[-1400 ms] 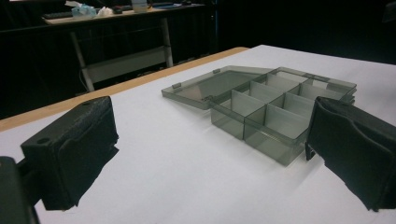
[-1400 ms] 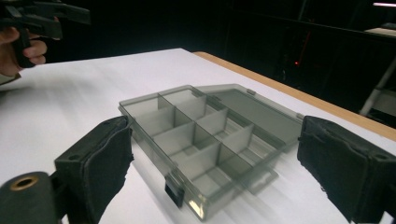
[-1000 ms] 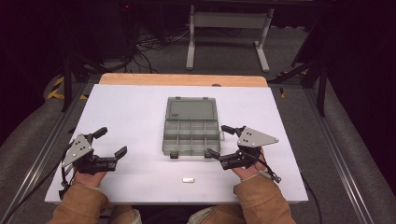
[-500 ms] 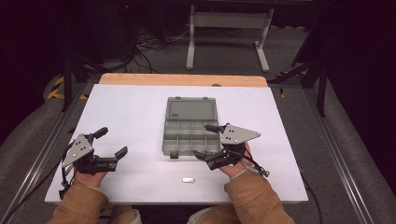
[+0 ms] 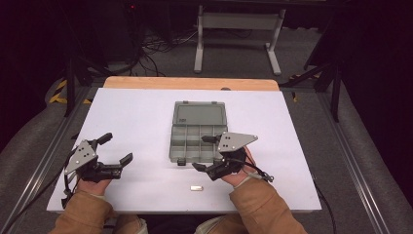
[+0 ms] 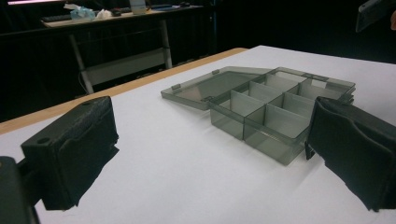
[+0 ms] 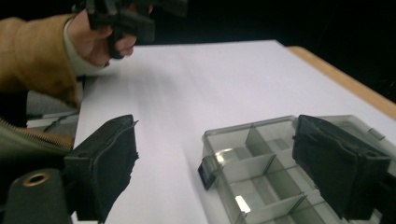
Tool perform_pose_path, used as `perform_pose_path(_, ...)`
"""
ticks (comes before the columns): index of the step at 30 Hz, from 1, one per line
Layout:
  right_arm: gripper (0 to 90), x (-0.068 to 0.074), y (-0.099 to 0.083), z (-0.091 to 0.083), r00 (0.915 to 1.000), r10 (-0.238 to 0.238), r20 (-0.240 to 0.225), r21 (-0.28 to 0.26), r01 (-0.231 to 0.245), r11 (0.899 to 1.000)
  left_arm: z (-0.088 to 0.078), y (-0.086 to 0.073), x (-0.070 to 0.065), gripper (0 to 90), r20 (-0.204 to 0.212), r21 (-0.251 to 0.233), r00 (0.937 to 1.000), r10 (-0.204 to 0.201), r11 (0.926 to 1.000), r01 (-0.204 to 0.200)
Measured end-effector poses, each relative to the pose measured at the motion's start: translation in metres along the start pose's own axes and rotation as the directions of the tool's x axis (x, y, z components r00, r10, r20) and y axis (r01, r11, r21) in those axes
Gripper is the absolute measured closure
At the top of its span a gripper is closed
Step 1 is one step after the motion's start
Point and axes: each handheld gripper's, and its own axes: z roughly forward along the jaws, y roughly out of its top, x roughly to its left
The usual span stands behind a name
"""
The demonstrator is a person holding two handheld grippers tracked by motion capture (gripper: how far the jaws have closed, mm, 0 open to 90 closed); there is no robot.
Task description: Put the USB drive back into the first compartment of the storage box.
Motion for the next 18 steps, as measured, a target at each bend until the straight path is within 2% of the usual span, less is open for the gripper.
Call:
perform_pose_path(7,17.6,0.002,0.007,0.004,0.9975,-0.022,-0.067,0.126,0.03,0.992,0.0,0.0,0.0,2.6,-0.001,0.001,1.0,-0.001,1.0,0.001)
perform_pose_path(10,17.9,0.002,0.009,0.005,0.9959,-0.024,-0.087,0.152,0.037,0.988,0.0,0.0,0.0,2.6,0.0,0.0,1.0,-0.001,1.0,0.001)
perform_pose_path(11,18.9,0.003,0.011,0.008,0.9933,-0.029,-0.112,0.187,0.049,0.981,0.0,0.0,0.0,2.6,0.0,0.001,1.0,-0.002,1.0,0.002)
perform_pose_path(14,18.8,0.005,0.013,0.011,0.9906,-0.042,-0.13,0.231,0.072,0.97,0.0,0.0,0.0,2.6,0.001,-0.001,1.0,-0.004,1.0,0.004)
perform_pose_path(15,18.8,0.005,0.013,0.011,0.9906,-0.042,-0.13,0.231,0.072,0.97,0.0,0.0,0.0,2.6,0.0,-0.003,1.0,-0.005,1.0,0.005)
perform_pose_path(16,18.8,0.006,0.013,0.013,0.9884,-0.043,-0.146,0.262,0.08,0.962,0.0,0.0,0.0,2.6,-0.001,-0.006,1.0,-0.006,1.0,0.006)
perform_pose_path(18,18.7,0.005,0.013,0.015,0.987,-0.036,-0.157,0.291,0.081,0.953,0.0,0.0,0.0,2.6,-0.001,-0.005,1.0,-0.003,1.0,0.003)
